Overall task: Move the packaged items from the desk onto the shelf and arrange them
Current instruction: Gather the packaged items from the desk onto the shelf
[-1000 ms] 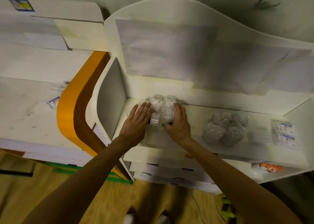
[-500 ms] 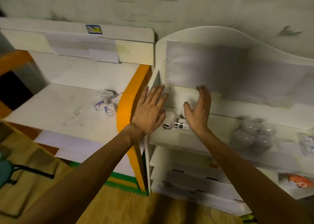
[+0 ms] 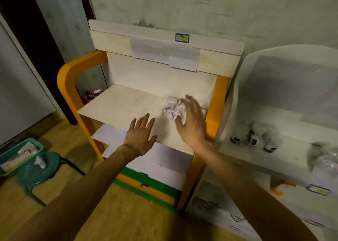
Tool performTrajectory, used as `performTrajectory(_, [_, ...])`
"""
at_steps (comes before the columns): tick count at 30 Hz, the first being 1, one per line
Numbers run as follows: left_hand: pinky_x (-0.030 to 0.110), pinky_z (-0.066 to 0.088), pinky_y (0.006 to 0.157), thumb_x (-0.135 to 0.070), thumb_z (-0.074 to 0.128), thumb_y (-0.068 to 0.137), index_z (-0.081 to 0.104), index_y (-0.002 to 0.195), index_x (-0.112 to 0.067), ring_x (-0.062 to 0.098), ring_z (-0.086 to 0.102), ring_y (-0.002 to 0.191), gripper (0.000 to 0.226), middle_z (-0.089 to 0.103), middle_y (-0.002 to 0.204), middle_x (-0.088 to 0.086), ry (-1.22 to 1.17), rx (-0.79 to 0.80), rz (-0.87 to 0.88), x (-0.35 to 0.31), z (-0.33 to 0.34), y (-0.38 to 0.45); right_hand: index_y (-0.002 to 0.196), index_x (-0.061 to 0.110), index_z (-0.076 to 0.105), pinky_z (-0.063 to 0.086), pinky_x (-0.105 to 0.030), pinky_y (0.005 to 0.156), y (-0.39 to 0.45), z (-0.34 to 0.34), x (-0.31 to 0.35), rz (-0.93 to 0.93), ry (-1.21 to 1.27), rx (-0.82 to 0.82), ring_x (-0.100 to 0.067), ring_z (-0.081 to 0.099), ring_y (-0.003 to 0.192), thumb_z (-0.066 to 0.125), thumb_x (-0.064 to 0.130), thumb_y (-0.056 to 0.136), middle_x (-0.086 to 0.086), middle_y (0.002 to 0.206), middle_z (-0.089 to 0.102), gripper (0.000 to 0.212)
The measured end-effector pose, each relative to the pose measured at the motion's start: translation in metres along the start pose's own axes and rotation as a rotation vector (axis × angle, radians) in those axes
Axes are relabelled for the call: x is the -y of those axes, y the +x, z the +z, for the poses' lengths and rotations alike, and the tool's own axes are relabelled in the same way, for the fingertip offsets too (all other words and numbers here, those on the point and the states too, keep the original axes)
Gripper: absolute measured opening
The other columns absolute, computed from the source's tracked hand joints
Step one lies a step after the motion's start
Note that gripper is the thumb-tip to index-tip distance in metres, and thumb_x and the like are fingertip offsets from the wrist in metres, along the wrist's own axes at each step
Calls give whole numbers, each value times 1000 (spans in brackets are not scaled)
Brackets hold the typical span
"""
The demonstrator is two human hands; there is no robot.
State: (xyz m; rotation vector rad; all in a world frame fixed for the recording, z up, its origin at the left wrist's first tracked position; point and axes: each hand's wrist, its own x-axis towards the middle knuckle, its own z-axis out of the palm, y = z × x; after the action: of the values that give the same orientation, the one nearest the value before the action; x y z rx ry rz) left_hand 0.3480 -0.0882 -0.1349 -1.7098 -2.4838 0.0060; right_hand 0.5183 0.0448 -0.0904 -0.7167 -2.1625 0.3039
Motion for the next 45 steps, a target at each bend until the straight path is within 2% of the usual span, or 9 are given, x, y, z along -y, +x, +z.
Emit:
performTrajectory(3, [45,11,123,-59,30,100,5,160,-17,32,12,152,77,-3,167,13,-16,89,-79,43,15,-13,147,11,43,30,-43,119,-18,52,24,-59,-64,235,-28,30,147,64,26,88,-11,156,38,64])
performTrajectory(6, [46,10,124,-61,30,100,1,160,-17,33,7,153,80,-7,166,13,-25,125,-117,69,23,-17,153,12,33,24,-42,121,-29,87,13,127,-120,450,-30,23,149,61,32,92,-11,159,31,70])
performTrajectory(8, [46,8,124,-61,29,100,1,160,-19,33,6,153,79,-8,166,12,-23,134,-84,76,28,-20,153,12,32,25,-42,121,-38,100,-1,189,-187,494,-30,25,148,60,35,93,-11,159,31,70])
performTrajectory(18, [45,11,124,-56,35,101,4,160,-16,34,11,151,78,-8,166,16,-77,125,8,107,49,44,152,10,32,18,-47,120,7,168,-41,387,-348,357,-37,18,150,58,37,92,-19,163,22,70])
performTrajectory(23, [48,25,117,-56,38,98,18,157,-10,39,27,146,78,6,164,23,-111,74,156,90,55,122,127,12,56,35,-46,109,22,196,-65,516,-267,261,-34,41,136,64,22,84,-14,149,44,45])
performTrajectory(27, [45,31,116,-54,44,99,23,157,-15,33,31,146,73,17,164,17,-230,21,219,71,64,181,114,19,61,44,-41,99,41,216,-72,566,-190,172,-26,55,118,67,24,82,-6,136,55,33])
performTrajectory(31, [43,36,112,-49,53,96,19,155,-20,29,34,143,74,18,164,10,-335,101,218,51,81,209,119,22,62,50,-37,93,45,221,-80,518,-197,215,-24,58,112,72,27,86,-3,135,55,35])
performTrajectory(38, [36,50,90,-23,51,100,35,148,-19,26,58,115,50,50,143,7,-490,35,145,46,80,220,130,23,57,52,-33,90,54,204,-90,533,-152,323,-21,55,115,66,26,92,0,140,49,40])
performTrajectory(45, [37,54,89,-38,58,97,42,144,-22,24,61,113,53,57,136,4,-644,51,89,75,68,199,116,22,63,53,-33,86,38,185,-69,638,-97,366,-19,61,101,74,27,85,3,124,56,33])
